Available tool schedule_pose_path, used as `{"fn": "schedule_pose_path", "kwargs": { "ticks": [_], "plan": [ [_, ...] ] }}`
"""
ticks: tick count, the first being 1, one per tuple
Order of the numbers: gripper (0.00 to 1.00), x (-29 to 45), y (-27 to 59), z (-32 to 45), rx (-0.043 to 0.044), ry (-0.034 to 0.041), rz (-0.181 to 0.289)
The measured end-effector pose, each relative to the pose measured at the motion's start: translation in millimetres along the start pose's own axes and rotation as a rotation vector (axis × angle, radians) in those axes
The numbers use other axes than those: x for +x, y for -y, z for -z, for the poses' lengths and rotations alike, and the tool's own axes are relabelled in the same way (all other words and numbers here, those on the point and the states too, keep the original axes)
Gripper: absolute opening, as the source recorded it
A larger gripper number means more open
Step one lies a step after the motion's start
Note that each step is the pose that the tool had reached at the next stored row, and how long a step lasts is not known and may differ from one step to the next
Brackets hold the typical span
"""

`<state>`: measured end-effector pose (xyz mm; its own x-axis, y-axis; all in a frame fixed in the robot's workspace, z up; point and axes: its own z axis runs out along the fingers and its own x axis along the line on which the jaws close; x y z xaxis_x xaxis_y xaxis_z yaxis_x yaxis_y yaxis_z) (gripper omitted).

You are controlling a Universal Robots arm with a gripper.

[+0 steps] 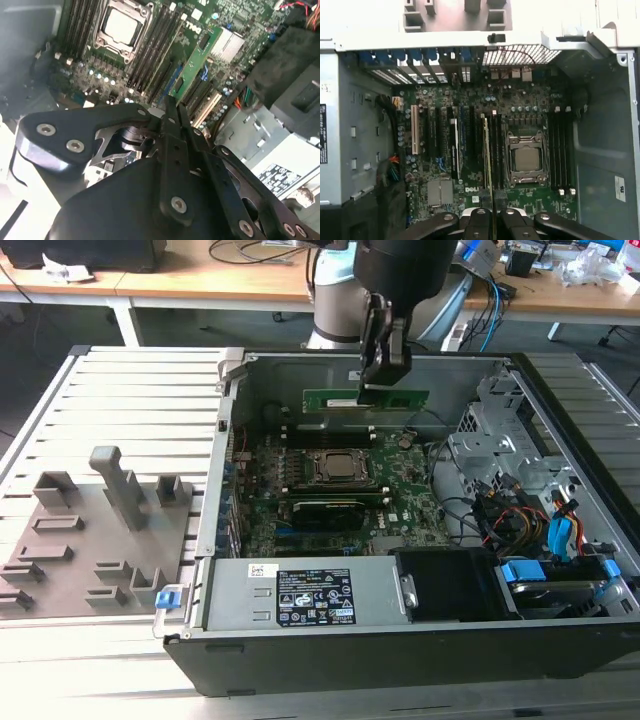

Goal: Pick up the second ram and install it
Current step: 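Pick up the second ram and move it above second insertion slot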

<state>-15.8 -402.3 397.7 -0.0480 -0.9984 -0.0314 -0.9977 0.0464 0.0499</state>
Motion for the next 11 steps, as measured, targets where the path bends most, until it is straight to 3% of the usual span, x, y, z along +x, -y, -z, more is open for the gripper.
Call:
{"fn": "schedule_pose_path", "kwargs": {
  "ticks": [8, 11],
  "plan": [
    [0.14, -0.9, 11.1, -14.7, -0.0008, -0.0001, 0.000],
    [0.14, -0.6, 12.3, -25.4, -0.0008, 0.0000, 0.000]
  ]
}}
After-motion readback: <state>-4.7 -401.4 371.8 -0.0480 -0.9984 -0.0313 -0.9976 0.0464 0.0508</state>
